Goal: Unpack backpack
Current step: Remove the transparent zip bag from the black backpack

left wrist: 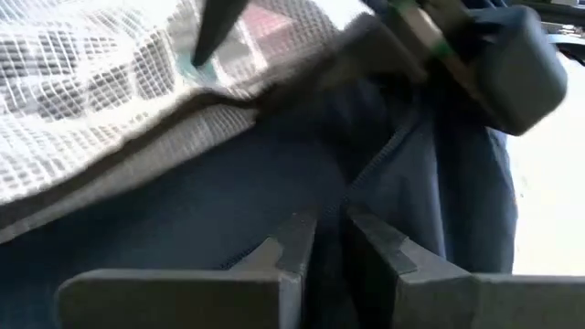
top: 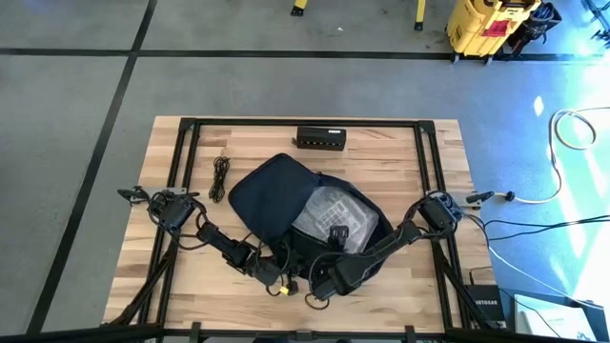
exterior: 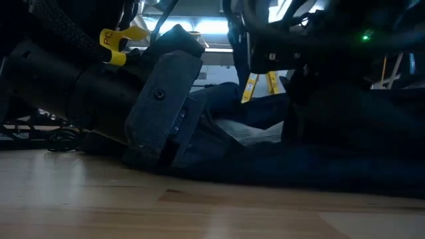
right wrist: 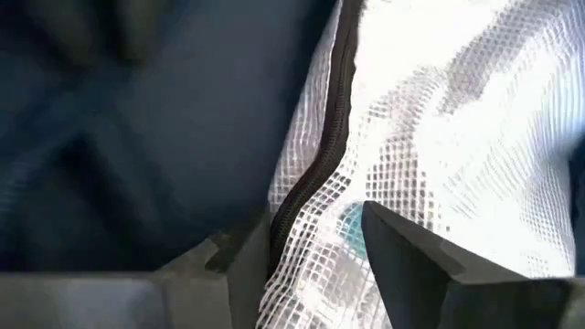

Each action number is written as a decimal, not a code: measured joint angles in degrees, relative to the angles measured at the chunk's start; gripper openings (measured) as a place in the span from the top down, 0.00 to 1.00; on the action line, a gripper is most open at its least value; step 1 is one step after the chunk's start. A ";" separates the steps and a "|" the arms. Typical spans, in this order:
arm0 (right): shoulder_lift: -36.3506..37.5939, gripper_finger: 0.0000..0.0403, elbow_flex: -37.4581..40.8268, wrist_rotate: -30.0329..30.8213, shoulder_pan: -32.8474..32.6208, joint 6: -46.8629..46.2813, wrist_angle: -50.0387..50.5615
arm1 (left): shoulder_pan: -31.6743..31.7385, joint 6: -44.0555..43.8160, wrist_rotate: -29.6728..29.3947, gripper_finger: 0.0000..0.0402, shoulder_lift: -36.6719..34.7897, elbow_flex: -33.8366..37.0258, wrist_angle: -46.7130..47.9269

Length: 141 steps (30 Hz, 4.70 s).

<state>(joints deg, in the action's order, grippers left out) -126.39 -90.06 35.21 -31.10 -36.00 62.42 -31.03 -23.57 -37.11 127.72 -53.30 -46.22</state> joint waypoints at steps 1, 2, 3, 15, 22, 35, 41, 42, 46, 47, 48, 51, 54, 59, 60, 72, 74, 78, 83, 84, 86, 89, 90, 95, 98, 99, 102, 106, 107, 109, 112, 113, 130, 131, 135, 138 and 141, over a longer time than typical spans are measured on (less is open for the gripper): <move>0.00 0.61 0.00 0.00 0.20 -0.67 0.38 | 0.00 0.00 0.03 0.91 0.00 0.00 0.00; 0.00 0.61 0.00 0.00 0.44 -1.16 0.57 | 0.00 0.00 0.03 0.91 0.00 0.00 0.02; 0.00 0.61 0.00 -0.03 0.53 -1.33 0.57 | 0.00 0.00 0.05 0.91 0.00 0.02 0.02; 0.12 0.61 -0.01 -6.96 2.33 -1.12 -11.19 | -0.11 0.17 0.31 0.91 0.00 0.11 0.09; 0.22 0.61 -0.07 -8.40 4.15 -1.33 -13.34 | -0.11 0.16 0.33 0.91 0.00 0.11 0.11; 0.25 0.62 0.88 -4.65 4.79 -1.02 -12.71 | -0.10 0.14 0.29 0.91 0.00 0.09 0.11; 0.18 0.82 1.16 -5.01 5.83 -1.07 -10.75 | -0.09 0.24 0.31 0.91 0.00 0.09 0.10; 0.19 0.87 1.40 -5.70 6.12 -1.14 -10.99 | -0.09 0.26 0.31 0.91 0.00 0.09 0.11; 0.31 0.98 1.80 -7.62 6.81 -2.06 -11.39 | -0.09 0.39 0.31 0.91 0.00 0.09 0.07; 0.31 0.98 1.81 -7.63 6.82 -2.63 -11.41 | -0.11 0.37 0.35 0.91 0.00 0.09 0.08; 0.32 0.98 1.78 -7.59 6.81 -2.74 -11.31 | -0.11 0.37 0.35 0.91 0.00 0.09 0.11; 0.53 0.99 0.33 -6.67 6.81 -3.50 -7.40 | -0.27 0.39 0.35 0.91 0.00 0.09 0.07; 1.64 1.00 -2.17 -5.93 6.81 -4.14 -3.55 | -0.33 0.60 0.36 0.91 0.00 0.09 0.07; 3.95 1.00 -6.61 -3.99 6.78 -4.21 0.62 | -0.35 1.31 0.40 0.91 0.00 0.09 -0.09; 4.40 1.00 -7.50 -3.67 6.78 -4.20 1.25 | -0.29 1.33 0.40 0.91 0.00 0.09 -0.09; 14.49 1.00 -13.98 3.39 6.76 -5.77 13.79 | 0.17 3.07 0.49 0.91 -0.28 0.15 -3.77; 16.27 1.00 -13.99 4.61 6.76 -6.34 14.84 | 0.35 3.10 0.49 0.91 -0.28 0.13 -3.78; 19.73 1.00 -13.99 6.96 6.30 -7.16 15.69 | 0.66 3.44 0.44 0.91 -0.27 0.11 -3.78; 23.21 1.00 -13.99 7.66 5.85 -7.50 15.86 | 1.15 4.22 0.39 0.91 -0.28 0.09 -3.84; 23.81 1.00 -13.99 7.66 5.67 -7.52 15.89 | 1.32 4.01 0.52 0.91 -0.28 0.09 -3.83; 24.91 1.00 -13.99 7.62 5.36 -7.73 15.83 | 1.67 3.45 1.07 0.91 -0.28 0.09 -3.94; 26.53 1.00 -13.99 7.45 4.13 -7.92 15.76 | 2.05 3.39 1.36 0.91 -0.28 0.09 -4.13; 26.99 1.00 -13.99 7.25 3.61 -8.24 15.70 | 2.22 3.49 1.44 0.91 -0.28 0.09 -4.15; 28.45 1.00 -13.99 6.15 0.54 -9.94 14.91 | 4.37 4.38 1.76 0.91 -0.28 0.07 -4.25; 28.57 1.00 -13.99 6.03 -1.48 -10.39 13.70 | 6.70 4.68 2.14 0.91 -0.28 0.07 -4.24; 28.57 1.00 -13.99 5.85 -2.11 -10.71 13.69 | 7.61 4.94 2.48 0.91 -0.28 0.07 -4.26; 28.56 1.00 -13.99 5.81 -3.68 -11.96 13.73 | 10.21 5.49 4.25 0.91 -0.28 0.07 -4.28; 28.74 1.00 -14.32 7.29 -5.90 -13.25 14.33 | 13.40 7.62 6.06 0.91 -0.31 0.04 -4.38; 28.74 1.00 -14.80 7.69 -6.52 -13.38 14.76 | 14.19 8.50 6.07 0.91 -0.31 0.04 -4.41; 28.75 1.00 -16.14 8.09 -7.38 -13.49 15.06 | 15.80 10.27 6.12 0.91 -0.31 0.05 -4.39; 28.94 1.00 -17.54 8.31 -8.41 -13.49 16.22 | 18.35 12.62 6.15 0.91 -0.31 0.07 -4.57; 28.94 1.00 -17.94 8.28 -8.47 -13.51 16.66 | 19.25 13.25 6.21 0.91 -0.30 0.07 -4.94; 28.92 1.00 -18.47 4.31 -10.88 -20.74 25.59 | 21.29 21.94 17.05 0.91 -10.14 0.52 -5.51; 28.90 1.00 -18.47 4.40 -11.05 -20.75 25.51 | 21.11 22.68 18.04 0.91 -11.23 0.54 -4.45; 28.89 1.00 -18.47 4.48 -11.81 -21.19 25.20 | 20.57 22.30 22.34 0.91 -16.21 2.68 -2.62; 28.89 1.00 -18.47 5.03 -12.62 -20.99 23.82 | 19.18 21.46 22.34 0.91 -21.79 7.25 -4.15; 28.89 1.00 -18.47 5.83 -12.56 -19.27 21.69 | 17.29 21.21 21.11 0.91 -28.33 13.43 -7.41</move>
<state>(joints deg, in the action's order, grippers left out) -97.49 -108.53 41.04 -43.66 -55.27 84.10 -13.74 -2.36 -16.00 99.39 -39.87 -53.62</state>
